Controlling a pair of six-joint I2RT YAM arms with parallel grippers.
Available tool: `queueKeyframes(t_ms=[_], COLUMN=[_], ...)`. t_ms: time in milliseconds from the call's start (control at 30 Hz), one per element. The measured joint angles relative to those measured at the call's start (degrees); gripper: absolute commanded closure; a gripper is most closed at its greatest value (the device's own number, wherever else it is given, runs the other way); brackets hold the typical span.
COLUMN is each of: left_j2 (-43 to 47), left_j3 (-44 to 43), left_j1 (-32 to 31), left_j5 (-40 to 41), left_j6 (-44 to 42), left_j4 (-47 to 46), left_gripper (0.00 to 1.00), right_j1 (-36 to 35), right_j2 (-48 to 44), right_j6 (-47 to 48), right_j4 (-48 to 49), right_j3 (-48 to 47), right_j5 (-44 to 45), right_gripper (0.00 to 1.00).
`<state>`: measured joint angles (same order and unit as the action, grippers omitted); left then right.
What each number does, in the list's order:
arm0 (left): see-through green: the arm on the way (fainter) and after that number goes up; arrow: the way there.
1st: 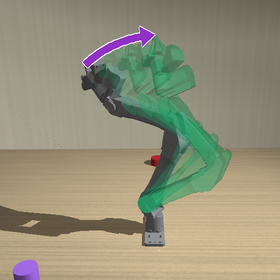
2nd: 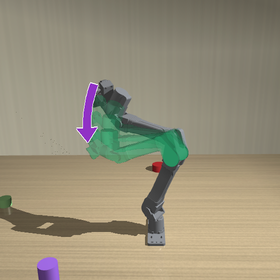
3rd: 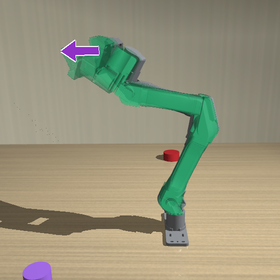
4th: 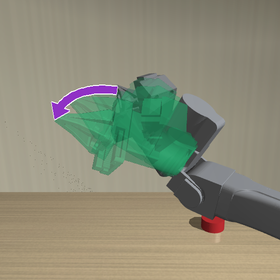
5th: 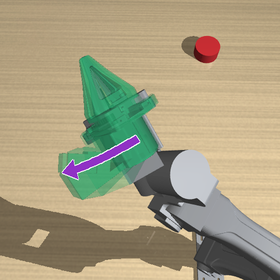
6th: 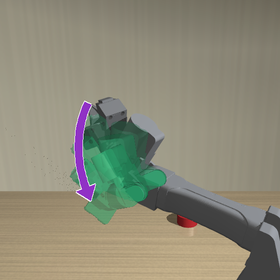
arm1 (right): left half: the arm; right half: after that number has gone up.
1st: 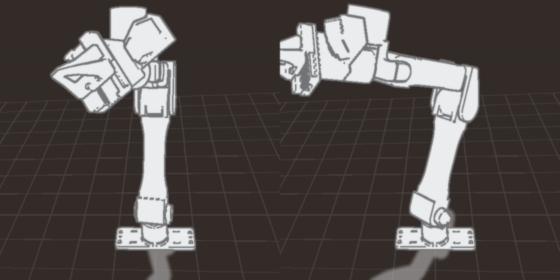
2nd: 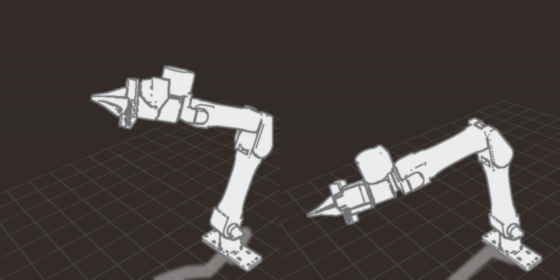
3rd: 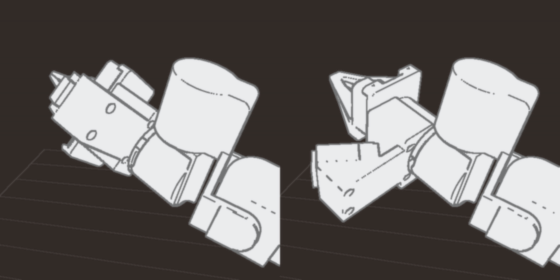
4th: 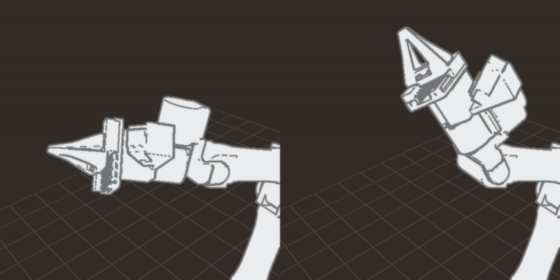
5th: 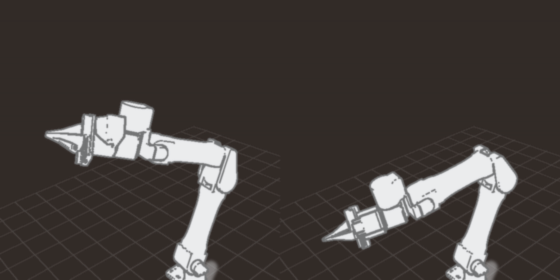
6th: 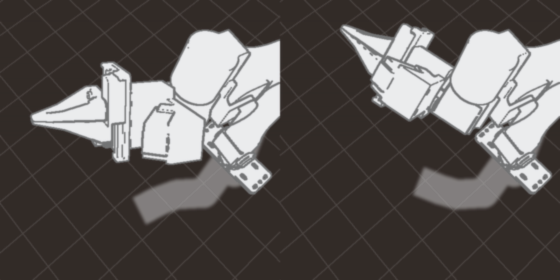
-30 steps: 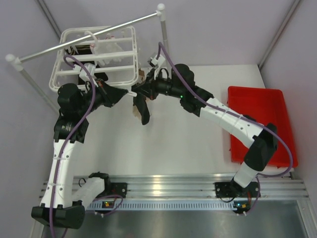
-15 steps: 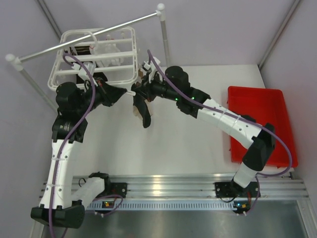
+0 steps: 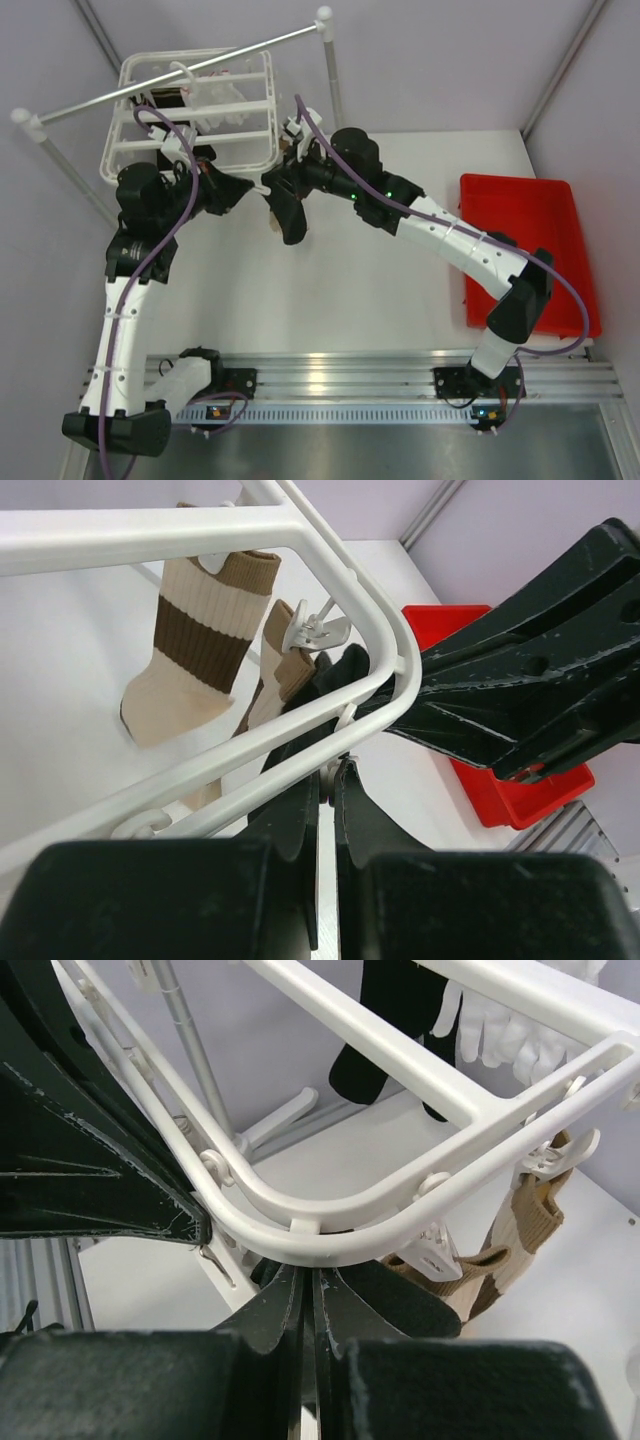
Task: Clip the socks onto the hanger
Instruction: Clamp the sock onto the hanger.
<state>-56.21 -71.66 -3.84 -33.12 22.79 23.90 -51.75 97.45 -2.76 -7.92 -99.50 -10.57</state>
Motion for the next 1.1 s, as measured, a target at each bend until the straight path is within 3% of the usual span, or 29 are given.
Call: queueKeyframes(t_ms=[1100], left_j2=[-0.61], left_j3=[-1.81], left_j1=[0.00], left_j5=[1.53], left_j6=[-3.04], left_j4=[2.97], left_gripper=[1.00], right_j1=[-1.25], right_j2=[0.24], right_j6=[1.14], right_j4=[-1.38], right_j3=[-0.37], right_j5=[-1.75], right_gripper=[1.00])
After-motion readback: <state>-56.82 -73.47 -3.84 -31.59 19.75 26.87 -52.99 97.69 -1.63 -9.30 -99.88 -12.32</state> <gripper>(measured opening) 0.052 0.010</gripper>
